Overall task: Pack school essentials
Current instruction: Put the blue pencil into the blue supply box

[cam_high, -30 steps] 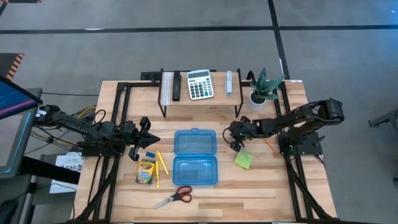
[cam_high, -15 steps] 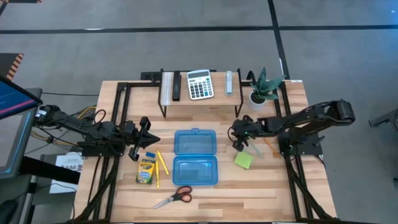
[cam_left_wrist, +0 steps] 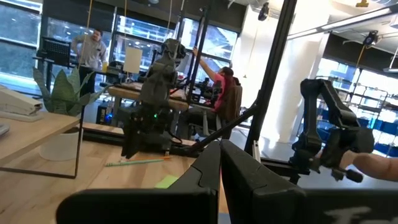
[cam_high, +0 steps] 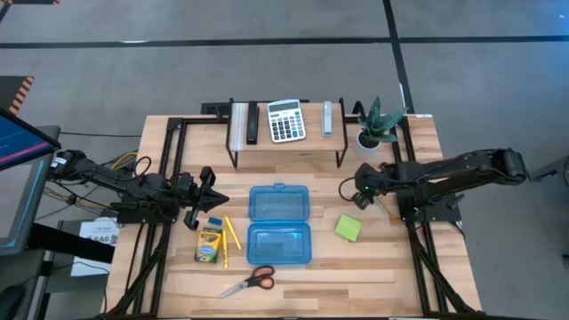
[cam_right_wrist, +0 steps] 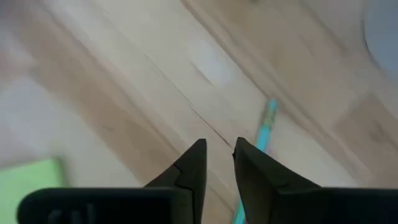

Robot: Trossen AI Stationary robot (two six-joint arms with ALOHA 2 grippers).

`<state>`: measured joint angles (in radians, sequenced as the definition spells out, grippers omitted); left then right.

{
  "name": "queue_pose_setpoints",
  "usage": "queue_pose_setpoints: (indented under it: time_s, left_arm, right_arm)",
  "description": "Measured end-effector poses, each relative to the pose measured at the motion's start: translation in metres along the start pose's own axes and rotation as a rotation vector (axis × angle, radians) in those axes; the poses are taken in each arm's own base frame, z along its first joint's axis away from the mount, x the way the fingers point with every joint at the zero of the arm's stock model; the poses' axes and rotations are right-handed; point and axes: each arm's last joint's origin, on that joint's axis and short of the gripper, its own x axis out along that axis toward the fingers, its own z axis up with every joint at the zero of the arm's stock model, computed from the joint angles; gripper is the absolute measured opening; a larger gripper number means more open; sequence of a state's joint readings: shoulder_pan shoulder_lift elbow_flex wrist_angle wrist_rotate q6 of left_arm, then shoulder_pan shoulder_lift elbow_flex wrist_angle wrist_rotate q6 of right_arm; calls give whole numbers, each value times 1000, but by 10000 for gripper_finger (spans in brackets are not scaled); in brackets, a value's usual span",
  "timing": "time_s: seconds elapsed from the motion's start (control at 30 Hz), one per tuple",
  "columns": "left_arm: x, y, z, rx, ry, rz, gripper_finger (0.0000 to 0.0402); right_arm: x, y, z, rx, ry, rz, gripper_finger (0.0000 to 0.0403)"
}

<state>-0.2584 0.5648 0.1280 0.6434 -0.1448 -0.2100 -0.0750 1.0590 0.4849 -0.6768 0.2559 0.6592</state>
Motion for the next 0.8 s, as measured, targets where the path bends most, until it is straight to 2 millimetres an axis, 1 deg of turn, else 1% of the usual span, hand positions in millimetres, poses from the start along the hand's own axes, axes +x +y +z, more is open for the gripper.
queue_pose_setpoints:
  time_s: [0.17,0.23,0.37,0.47,0.63,0.7,0.8]
  left_arm:
    - [0,0,0,-2,-2,0,0]
    - [0,0,0,-2,-2,0,0]
    - [0,0,0,-3,-2,0,0]
    - [0,0,0,-4,-2,0,0]
    - [0,0,0,-4,-2,0,0]
    - [0,0,0,-4,-2,0,0]
    - [0,0,0,-4,-2,0,0]
  right_arm:
    - [17,-12,-16,18,98,-51,149]
    - [20,-14,-17,37,103,-61,170]
    - [22,-18,-15,78,106,-76,213]
    - [24,-21,-14,104,117,-94,235]
    - [29,-19,-12,122,144,-98,242]
    - [32,-18,-13,133,173,-95,235]
    - [35,-13,-15,109,199,-103,214]
